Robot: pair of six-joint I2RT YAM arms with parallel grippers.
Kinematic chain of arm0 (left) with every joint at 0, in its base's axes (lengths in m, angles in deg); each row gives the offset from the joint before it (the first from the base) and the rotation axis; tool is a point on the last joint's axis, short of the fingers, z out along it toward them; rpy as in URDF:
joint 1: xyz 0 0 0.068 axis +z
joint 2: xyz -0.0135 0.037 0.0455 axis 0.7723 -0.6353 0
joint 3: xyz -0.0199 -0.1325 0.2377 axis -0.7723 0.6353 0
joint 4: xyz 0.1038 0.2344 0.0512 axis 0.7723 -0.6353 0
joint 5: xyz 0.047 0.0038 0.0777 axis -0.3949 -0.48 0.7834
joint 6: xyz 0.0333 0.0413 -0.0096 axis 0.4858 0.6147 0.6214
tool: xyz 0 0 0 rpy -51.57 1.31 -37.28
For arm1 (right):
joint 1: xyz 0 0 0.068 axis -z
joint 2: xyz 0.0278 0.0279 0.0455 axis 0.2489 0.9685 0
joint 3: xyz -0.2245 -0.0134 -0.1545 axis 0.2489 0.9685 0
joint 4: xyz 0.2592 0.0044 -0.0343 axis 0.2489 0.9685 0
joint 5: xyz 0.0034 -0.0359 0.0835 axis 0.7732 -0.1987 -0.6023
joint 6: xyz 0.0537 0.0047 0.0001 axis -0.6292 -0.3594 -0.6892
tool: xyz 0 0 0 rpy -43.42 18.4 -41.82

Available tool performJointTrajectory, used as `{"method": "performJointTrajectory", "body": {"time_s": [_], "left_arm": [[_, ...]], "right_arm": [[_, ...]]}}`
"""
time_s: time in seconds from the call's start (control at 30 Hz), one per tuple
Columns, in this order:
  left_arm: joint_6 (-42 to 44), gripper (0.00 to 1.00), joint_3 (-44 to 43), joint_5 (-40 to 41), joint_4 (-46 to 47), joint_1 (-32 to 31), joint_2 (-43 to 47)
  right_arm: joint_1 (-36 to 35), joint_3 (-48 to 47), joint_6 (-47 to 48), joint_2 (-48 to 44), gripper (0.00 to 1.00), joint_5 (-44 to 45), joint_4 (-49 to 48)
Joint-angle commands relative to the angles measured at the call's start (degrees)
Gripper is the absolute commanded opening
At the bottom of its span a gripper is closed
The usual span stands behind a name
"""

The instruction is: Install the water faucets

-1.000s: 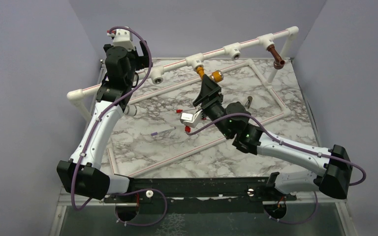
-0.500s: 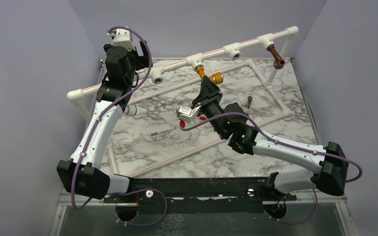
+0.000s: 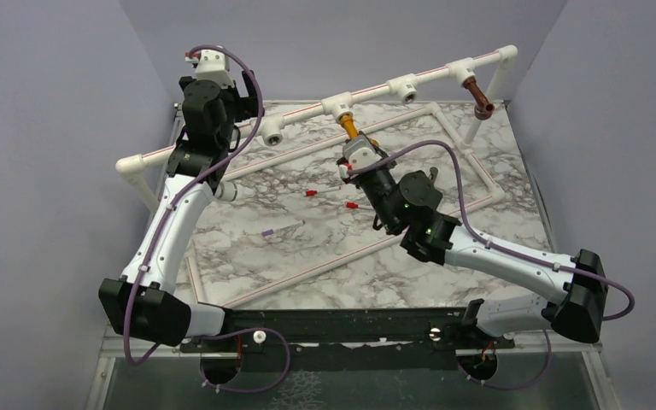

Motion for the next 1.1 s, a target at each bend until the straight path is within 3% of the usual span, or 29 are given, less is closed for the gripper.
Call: {"method": "performJointTrajectory", "body": {"time_s": [0.0,0.17,0.67,1.07], "left_arm": [[0.03,0.99,3.43,-1.17,-9.57,0.35,-3.31],[-0.07,0.99,3.18,-1.51,-9.91,0.40,-3.44],[-0.93,0.99,2.99,-3.36,-10.01,0.88,-3.62],[-1.43,0.99,2.99,-4.28,-9.92,1.44,-3.46]], "right_arm": [[-0.75,1.01,-32.47,-1.46,0.00,-0.12,-3.69],[-0.75,4.15,-47.18,-1.80,0.01,0.85,-10.70],[-0.64,7.69,-95.23,-3.34,0.01,8.52,-9.58],[-0.57,9.95,-117.00,-4.21,0.01,6.73,-6.64]]}}
